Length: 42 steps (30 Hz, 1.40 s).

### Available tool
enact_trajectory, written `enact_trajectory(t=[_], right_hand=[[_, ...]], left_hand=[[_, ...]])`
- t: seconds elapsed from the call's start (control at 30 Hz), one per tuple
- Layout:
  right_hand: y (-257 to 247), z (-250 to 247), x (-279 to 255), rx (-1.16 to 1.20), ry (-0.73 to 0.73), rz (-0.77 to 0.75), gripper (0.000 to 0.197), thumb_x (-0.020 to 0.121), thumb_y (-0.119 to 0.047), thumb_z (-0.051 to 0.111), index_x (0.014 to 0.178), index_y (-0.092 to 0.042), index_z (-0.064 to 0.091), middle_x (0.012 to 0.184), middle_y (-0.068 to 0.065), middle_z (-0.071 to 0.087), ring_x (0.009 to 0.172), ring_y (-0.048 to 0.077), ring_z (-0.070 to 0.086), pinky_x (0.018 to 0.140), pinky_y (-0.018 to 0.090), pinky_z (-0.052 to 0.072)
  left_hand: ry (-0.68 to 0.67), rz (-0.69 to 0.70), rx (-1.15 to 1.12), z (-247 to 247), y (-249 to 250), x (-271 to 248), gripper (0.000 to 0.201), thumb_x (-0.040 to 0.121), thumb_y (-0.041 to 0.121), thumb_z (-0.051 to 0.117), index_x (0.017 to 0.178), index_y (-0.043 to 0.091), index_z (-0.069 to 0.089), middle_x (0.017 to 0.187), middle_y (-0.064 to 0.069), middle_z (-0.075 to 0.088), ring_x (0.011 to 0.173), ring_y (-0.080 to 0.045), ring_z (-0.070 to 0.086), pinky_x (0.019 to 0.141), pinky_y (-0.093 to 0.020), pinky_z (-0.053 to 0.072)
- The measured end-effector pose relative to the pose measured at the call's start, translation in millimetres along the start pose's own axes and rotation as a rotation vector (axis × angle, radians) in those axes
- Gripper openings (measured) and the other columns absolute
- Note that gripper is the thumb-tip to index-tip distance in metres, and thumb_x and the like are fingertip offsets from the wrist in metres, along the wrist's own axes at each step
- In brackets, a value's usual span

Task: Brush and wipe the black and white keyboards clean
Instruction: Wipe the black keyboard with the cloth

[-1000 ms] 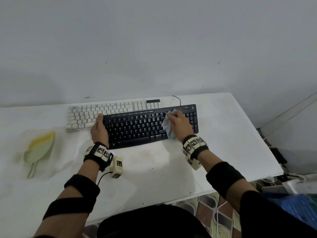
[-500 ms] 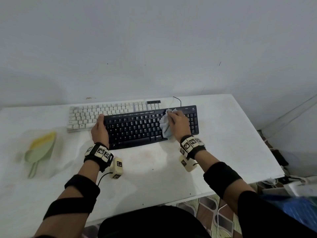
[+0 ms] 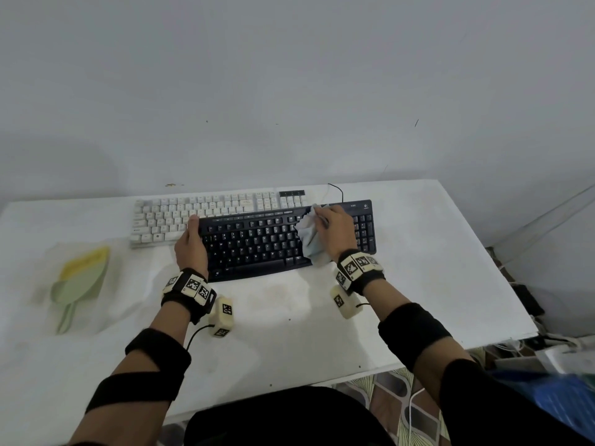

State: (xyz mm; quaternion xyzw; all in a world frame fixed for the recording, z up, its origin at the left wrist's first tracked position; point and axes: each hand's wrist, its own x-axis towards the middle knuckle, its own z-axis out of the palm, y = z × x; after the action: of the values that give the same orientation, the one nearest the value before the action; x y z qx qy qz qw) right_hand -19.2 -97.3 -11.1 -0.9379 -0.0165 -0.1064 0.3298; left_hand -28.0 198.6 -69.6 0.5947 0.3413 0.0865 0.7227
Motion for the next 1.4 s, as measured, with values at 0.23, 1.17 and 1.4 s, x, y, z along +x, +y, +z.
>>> enact_trajectory(t=[0.23,1.17,1.4], right_hand=[[20,14,-43,-0.123,-0.142,-0.139,0.026,0.103,-0.024,0.054,0.119,-0.009,0.069,0.106,-0.008,0.057,0.086,0.000,0.053,0.086,0.027,0.053],[19,25,-53,-0.133,-0.193,-0.288,0.022,0.092,-0.015,0.068,0.111,-0.006,0.075,0.105,0.006,0.063,0.081,0.024,0.065,0.071,0.039,0.060],[7,20,-27,-0.064,-0.081,-0.278,0.027,0.097,-0.013,0.063,0.122,-0.003,0.068,0.114,0.006,0.061,0.096,0.018,0.060,0.086,0.029,0.055]], left_hand=[[-0.009,0.014,0.031,2,-4,2,0.068,0.087,0.073,0.060,0.117,0.014,0.075,0.100,0.008,0.074,0.099,-0.013,0.065,0.099,-0.032,0.051],[-0.033,0.051,0.008,0,-2,-1,0.057,0.091,0.069,0.059,0.116,0.020,0.076,0.103,0.010,0.073,0.101,-0.007,0.065,0.096,-0.025,0.050],[-0.015,0.050,0.010,1,-1,-1,0.065,0.094,0.065,0.060,0.127,0.011,0.071,0.087,0.010,0.069,0.087,-0.005,0.062,0.099,-0.026,0.048]])
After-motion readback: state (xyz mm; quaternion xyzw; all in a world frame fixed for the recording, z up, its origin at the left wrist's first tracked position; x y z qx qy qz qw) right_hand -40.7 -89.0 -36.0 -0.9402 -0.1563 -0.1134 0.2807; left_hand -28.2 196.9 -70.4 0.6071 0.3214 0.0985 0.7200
